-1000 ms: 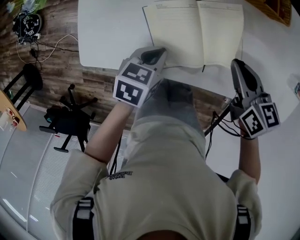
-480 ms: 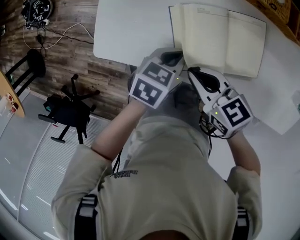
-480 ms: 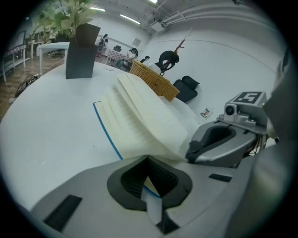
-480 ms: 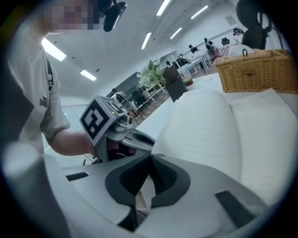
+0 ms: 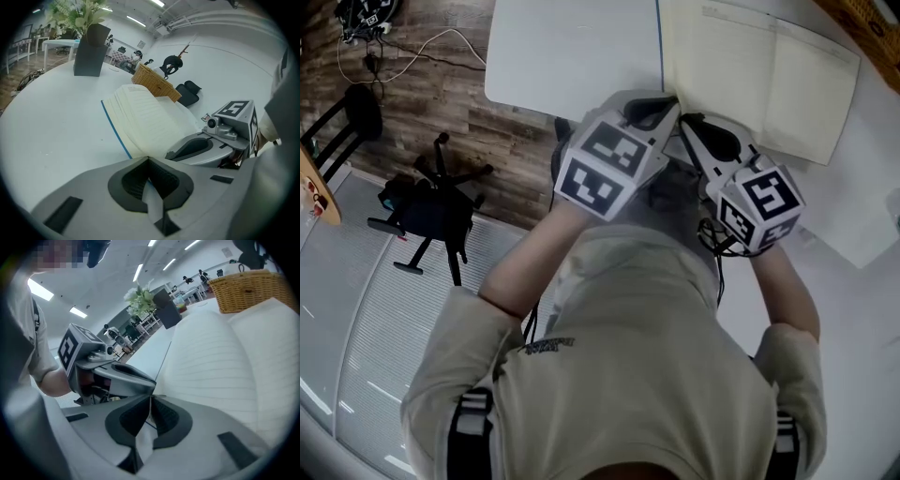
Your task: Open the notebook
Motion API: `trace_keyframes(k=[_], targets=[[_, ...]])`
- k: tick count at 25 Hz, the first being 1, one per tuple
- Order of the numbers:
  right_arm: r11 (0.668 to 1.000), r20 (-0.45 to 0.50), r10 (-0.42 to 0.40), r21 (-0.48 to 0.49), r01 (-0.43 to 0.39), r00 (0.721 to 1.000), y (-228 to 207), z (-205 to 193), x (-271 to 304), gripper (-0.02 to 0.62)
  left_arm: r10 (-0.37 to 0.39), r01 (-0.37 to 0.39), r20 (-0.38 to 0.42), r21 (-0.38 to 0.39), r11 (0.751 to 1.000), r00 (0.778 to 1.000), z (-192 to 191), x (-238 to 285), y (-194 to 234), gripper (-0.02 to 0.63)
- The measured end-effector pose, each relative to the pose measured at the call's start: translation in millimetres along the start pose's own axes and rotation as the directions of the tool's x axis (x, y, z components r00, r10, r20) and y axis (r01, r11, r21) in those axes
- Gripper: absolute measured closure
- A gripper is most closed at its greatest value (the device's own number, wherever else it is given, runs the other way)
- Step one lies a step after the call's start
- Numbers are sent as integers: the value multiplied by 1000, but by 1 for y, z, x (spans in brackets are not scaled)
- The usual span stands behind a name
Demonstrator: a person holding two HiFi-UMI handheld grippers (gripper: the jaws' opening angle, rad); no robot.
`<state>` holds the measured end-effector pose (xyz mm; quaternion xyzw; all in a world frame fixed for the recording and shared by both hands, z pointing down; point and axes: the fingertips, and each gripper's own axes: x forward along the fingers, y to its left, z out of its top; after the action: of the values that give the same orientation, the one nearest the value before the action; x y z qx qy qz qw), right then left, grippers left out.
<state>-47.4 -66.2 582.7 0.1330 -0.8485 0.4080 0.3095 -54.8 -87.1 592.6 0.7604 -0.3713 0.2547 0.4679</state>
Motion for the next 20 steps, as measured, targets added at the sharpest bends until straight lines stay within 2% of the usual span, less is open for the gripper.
trace_keyframes(k=[8,14,20], targets=[[1000,1,-10,-10,10,1000,0,-1,2,580,0,0,6,0,1000,1000,-1,0,1,606],[1000,8,-14,-19,14,1000,4,-2,-1,577,26,-26,-7,30,999,1000,-3,-4,2,606],[995,45,-86,-51,88,995,-4,5,-13,578,41,-42,19,36,998,999,2,-20,3,606]])
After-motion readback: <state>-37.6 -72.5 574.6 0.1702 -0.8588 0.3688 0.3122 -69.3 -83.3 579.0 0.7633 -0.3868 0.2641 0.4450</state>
